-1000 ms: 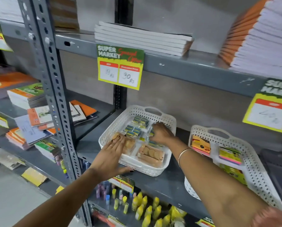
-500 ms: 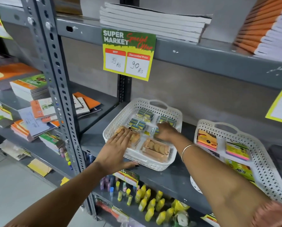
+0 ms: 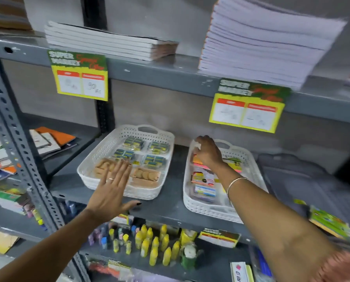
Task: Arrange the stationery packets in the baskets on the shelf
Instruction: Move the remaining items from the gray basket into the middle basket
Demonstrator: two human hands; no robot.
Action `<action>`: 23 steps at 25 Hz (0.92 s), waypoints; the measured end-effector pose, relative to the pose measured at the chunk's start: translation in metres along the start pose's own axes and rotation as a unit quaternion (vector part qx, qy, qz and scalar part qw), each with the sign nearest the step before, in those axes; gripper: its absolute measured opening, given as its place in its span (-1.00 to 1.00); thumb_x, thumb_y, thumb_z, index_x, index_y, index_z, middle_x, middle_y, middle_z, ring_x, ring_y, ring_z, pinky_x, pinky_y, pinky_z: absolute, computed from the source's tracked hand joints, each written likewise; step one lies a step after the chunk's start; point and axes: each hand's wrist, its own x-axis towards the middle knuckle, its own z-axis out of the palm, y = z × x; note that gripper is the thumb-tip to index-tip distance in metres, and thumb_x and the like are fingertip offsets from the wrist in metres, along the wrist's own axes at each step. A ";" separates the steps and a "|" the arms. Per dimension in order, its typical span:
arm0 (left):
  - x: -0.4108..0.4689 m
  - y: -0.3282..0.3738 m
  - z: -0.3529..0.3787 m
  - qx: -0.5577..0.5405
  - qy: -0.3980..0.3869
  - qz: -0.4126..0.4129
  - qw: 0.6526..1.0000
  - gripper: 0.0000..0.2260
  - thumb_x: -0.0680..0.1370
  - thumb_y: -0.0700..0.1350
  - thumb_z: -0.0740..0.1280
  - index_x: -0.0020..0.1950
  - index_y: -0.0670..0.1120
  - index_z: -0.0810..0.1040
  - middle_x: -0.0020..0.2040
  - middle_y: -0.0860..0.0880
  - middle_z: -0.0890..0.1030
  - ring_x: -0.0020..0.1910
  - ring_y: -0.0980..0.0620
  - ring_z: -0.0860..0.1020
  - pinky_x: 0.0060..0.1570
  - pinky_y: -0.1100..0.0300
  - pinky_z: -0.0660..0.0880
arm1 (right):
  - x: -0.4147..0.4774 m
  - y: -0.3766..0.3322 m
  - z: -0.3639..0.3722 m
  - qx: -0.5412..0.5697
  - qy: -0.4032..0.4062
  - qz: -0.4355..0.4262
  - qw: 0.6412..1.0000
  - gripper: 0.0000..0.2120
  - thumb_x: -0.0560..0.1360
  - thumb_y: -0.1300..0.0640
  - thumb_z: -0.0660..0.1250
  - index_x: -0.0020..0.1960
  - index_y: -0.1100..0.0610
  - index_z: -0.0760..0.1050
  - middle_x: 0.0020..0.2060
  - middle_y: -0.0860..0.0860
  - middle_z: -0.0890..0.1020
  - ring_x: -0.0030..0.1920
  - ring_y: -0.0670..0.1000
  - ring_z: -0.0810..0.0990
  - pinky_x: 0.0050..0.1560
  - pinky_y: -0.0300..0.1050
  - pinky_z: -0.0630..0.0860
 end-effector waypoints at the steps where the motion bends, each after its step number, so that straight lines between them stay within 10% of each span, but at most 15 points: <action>1: 0.002 0.019 0.000 0.002 -0.006 0.045 0.999 -0.12 0.43 0.42 -0.06 0.46 -0.26 0.04 0.48 -0.21 0.14 0.50 -0.12 0.01 0.46 -0.04 -0.18 | -0.007 0.015 -0.010 -0.007 0.012 0.017 1.000 -0.64 0.53 0.19 0.24 0.32 0.16 0.45 0.25 0.15 0.46 0.35 0.12 0.39 0.20 -0.01 0.45; 8: 0.014 0.118 0.035 -0.156 -0.033 0.105 0.982 -0.08 0.39 0.46 -0.09 0.48 -0.24 0.02 0.51 -0.19 0.07 0.50 -0.16 0.08 0.44 0.19 -0.12 | -0.071 0.146 -0.078 -0.101 0.042 0.195 0.975 -0.62 0.53 0.24 0.24 0.34 0.20 0.43 0.33 0.19 0.46 0.37 0.17 0.40 0.26 0.02 0.45; 15: 0.028 0.126 0.064 -0.136 -0.100 0.036 0.985 0.20 0.10 0.63 -0.28 0.48 -0.18 0.07 0.52 -0.16 0.15 0.50 -0.09 0.14 0.47 0.00 0.12 | -0.134 0.244 -0.088 -0.227 -0.147 0.369 0.889 -0.48 0.57 0.18 0.20 0.49 0.21 0.15 0.46 0.19 0.24 0.49 0.21 0.20 0.46 0.16 0.19; 23: 0.028 0.128 0.062 -0.116 -0.101 0.035 0.987 0.12 0.18 0.61 -0.13 0.43 -0.22 0.22 0.44 -0.20 0.32 0.43 -0.15 0.29 0.42 -0.06 0.23 | -0.136 0.262 -0.085 -0.327 -0.278 0.375 0.822 -0.28 0.43 0.22 0.36 0.51 0.25 0.13 0.49 0.20 0.22 0.52 0.23 0.14 0.49 0.29 0.07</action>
